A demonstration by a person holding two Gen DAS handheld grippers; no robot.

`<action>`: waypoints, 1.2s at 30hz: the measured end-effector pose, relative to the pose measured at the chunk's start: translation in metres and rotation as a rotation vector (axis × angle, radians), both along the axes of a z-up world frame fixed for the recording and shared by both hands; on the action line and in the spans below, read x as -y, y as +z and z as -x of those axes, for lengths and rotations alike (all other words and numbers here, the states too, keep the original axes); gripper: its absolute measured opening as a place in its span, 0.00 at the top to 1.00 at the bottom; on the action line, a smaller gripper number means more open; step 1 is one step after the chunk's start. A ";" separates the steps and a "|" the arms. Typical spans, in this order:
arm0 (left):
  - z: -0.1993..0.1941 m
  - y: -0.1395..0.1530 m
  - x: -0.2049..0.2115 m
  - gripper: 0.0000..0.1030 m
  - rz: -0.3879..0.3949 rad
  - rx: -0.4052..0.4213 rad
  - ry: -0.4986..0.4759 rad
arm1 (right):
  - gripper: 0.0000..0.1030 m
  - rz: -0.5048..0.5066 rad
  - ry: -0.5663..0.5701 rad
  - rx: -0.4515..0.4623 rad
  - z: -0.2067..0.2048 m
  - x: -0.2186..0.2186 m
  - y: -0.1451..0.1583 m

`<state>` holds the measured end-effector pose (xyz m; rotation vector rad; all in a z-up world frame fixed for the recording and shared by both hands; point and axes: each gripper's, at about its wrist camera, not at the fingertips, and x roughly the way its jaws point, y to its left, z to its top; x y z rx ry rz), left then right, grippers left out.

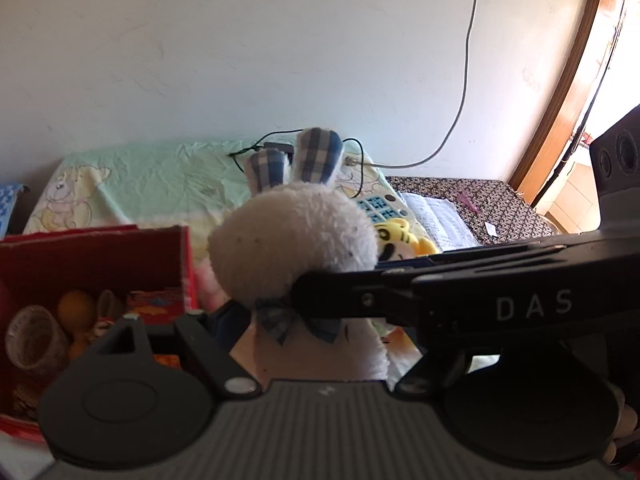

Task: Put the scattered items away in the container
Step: 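Carry the white plaid-eared bunny in the right gripper toward the red box, then lower the bunny into the red box and open the right gripper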

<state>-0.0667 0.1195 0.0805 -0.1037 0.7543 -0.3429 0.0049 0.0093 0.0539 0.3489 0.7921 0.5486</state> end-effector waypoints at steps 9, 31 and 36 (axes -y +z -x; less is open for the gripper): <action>-0.009 -0.008 -0.093 0.22 -0.004 -0.007 -0.014 | 0.59 0.028 -0.021 0.008 -0.021 -0.082 -0.003; -0.024 -0.062 -0.226 0.32 -0.153 -0.119 0.209 | 0.58 -0.096 0.052 -0.121 -0.090 -0.217 -0.075; -0.032 -0.073 -0.241 0.35 -0.164 -0.154 0.256 | 0.59 -0.122 0.074 -0.168 -0.104 -0.232 -0.086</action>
